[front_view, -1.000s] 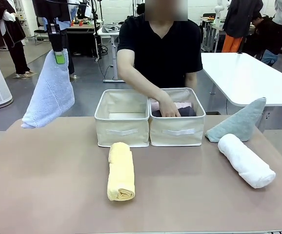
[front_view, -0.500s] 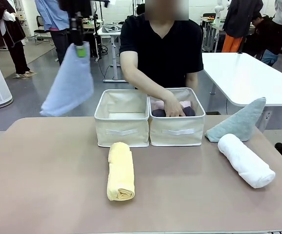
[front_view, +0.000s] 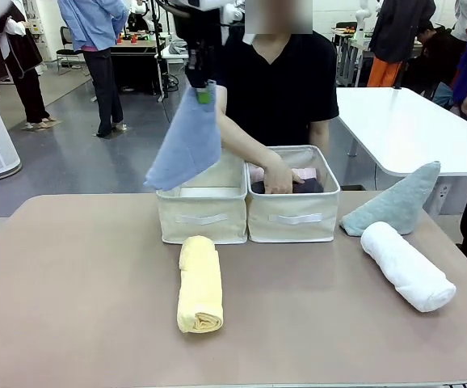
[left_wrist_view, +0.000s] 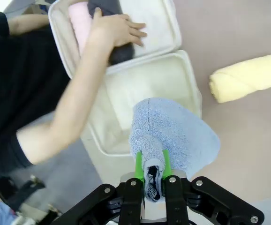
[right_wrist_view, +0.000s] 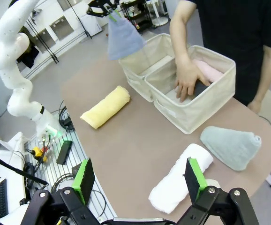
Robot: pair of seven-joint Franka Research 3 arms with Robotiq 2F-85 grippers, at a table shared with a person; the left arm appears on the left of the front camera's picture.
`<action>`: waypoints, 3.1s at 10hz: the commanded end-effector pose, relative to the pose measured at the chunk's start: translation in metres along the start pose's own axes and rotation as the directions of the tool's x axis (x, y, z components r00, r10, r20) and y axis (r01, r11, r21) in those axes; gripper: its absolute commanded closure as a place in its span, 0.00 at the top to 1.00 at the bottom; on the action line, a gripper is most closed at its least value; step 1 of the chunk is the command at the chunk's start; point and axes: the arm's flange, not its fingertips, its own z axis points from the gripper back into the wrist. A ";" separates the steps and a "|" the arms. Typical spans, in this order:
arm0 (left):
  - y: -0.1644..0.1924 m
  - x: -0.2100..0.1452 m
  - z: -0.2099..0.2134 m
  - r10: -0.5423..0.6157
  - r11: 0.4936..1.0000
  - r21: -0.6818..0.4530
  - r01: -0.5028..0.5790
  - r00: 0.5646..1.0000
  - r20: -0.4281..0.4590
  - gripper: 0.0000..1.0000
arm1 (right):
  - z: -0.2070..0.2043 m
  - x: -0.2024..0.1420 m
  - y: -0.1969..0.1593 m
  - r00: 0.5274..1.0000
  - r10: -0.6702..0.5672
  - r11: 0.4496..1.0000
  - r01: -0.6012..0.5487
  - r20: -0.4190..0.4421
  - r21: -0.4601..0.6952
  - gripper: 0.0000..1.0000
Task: Sort the towels based on their folding style.
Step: Pick up one triangle-folded towel and place it in the left Fabric basket.
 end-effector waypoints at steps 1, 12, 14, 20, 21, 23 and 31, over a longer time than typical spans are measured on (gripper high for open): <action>0.035 0.021 0.015 -0.128 0.989 0.072 0.128 0.992 -0.014 0.15 | 0.000 -0.001 -0.001 1.000 0.009 1.000 -0.009 0.010 0.000 1.00; 0.010 0.023 -0.014 -0.139 0.990 0.035 0.139 0.990 -0.008 0.15 | 0.000 -0.001 -0.001 1.000 0.009 1.000 -0.009 0.010 0.000 1.00; 0.017 0.026 -0.040 -0.315 0.949 0.002 0.315 0.949 0.018 0.15 | 0.000 -0.001 -0.001 1.000 0.009 1.000 -0.009 0.010 0.000 1.00; -0.002 0.035 -0.096 -0.455 0.884 -0.095 0.457 0.889 0.045 0.15 | 0.000 -0.001 -0.001 1.000 0.009 1.000 -0.009 0.010 0.000 1.00; -0.009 0.029 -0.105 -0.449 0.886 -0.110 0.451 0.892 0.048 0.15 | 0.000 -0.001 -0.001 1.000 0.009 1.000 -0.009 0.010 0.000 1.00; -0.023 0.014 -0.124 -0.386 0.911 -0.113 0.397 0.916 0.107 0.15 | 0.000 -0.001 -0.001 1.000 0.009 1.000 -0.009 0.010 0.000 1.00; -0.027 0.020 -0.191 -0.100 0.967 -0.237 0.092 0.995 -0.020 0.15 | 0.000 -0.001 -0.001 1.000 0.009 1.000 -0.009 0.010 0.000 1.00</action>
